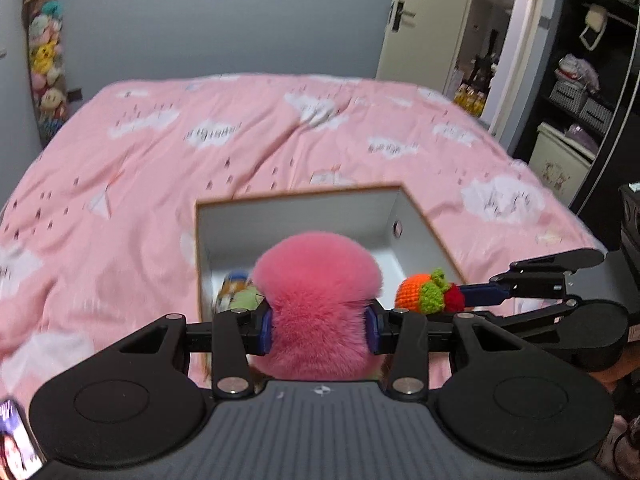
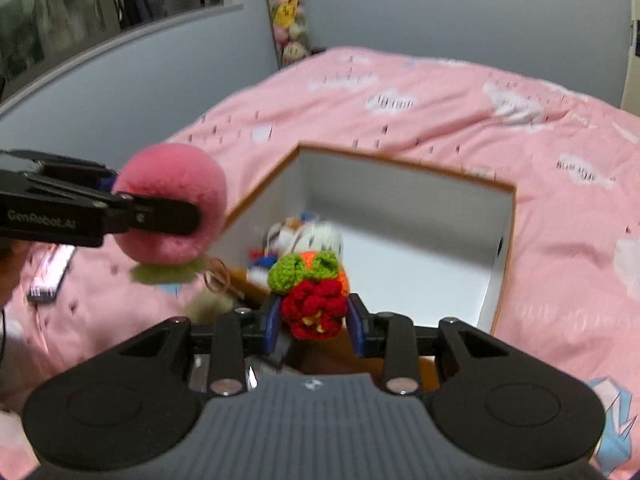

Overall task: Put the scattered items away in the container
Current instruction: 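Carry the pompom with the left tool while the right carries the strawberry into the box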

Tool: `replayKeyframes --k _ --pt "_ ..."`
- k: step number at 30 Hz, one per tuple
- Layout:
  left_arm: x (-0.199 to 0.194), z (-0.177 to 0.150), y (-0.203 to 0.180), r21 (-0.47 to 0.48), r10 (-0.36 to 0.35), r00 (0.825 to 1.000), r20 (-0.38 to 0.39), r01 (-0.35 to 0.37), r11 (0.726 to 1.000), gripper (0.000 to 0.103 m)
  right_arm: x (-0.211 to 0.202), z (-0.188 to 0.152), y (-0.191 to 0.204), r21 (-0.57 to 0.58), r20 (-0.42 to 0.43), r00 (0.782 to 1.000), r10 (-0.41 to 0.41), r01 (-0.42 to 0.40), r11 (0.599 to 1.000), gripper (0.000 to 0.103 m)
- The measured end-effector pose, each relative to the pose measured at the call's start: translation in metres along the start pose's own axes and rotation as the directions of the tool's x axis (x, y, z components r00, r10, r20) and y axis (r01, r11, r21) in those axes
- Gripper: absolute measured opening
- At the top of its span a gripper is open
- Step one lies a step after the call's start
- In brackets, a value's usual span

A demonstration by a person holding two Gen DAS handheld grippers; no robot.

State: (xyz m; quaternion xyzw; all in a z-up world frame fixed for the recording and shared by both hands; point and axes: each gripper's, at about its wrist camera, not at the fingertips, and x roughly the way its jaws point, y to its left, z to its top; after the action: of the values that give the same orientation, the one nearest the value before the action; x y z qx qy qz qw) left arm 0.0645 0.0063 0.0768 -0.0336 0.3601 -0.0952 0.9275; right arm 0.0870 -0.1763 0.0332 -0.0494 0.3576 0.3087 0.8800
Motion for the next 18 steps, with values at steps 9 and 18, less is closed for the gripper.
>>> replayKeyframes --k 9,18 --pt "0.03 0.044 0.002 -0.038 -0.083 0.995 0.059 0.085 0.996 0.048 0.002 0.029 -0.024 0.067 0.103 0.993 -0.05 0.043 0.997 0.037" --pt "0.092 0.021 0.03 -0.121 -0.075 0.991 -0.107 0.062 0.991 0.048 0.051 0.012 -0.046 0.14 -0.015 0.997 -0.075 0.076 0.987 0.037"
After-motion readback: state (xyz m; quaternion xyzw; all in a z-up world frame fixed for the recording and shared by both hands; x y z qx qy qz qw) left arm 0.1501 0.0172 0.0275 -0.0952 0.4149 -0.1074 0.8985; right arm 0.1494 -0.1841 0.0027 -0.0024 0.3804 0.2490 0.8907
